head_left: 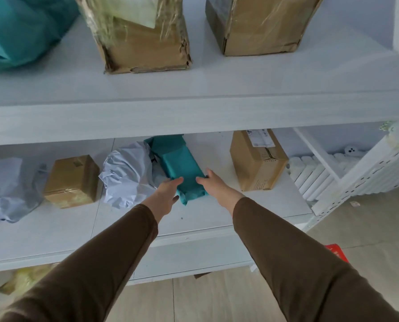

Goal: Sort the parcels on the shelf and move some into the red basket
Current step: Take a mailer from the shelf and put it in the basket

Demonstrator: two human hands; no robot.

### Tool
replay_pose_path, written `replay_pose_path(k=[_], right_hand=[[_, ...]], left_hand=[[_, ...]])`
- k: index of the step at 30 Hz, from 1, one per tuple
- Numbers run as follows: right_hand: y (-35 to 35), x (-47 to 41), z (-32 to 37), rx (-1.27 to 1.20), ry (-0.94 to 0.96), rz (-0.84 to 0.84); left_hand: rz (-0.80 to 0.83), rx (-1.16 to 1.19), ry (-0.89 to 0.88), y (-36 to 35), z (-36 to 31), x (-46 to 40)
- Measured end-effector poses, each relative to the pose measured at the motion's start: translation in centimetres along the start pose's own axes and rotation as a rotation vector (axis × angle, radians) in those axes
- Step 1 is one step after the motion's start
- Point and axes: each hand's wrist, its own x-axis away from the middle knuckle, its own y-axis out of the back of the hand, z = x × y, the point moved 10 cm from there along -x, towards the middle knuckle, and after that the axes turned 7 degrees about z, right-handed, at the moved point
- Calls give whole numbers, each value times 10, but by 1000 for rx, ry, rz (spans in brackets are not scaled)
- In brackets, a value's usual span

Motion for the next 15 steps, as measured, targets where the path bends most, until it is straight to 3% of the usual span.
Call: replay_pose_path(k=[3, 7, 11, 15], right_hand=[[-11, -1, -10, -143, -1, 3], [-6, 20, -16, -157, 40, -110], [-4, 69, -8, -358, 197, -116], [3, 134, -12, -467, 320, -103]], left_hand=[[13, 7, -10, -5, -1, 4], [20, -39, -77, -5, -5, 22], [88, 19, -111, -9, 1, 67], [160, 44, -268, -17, 7, 138]])
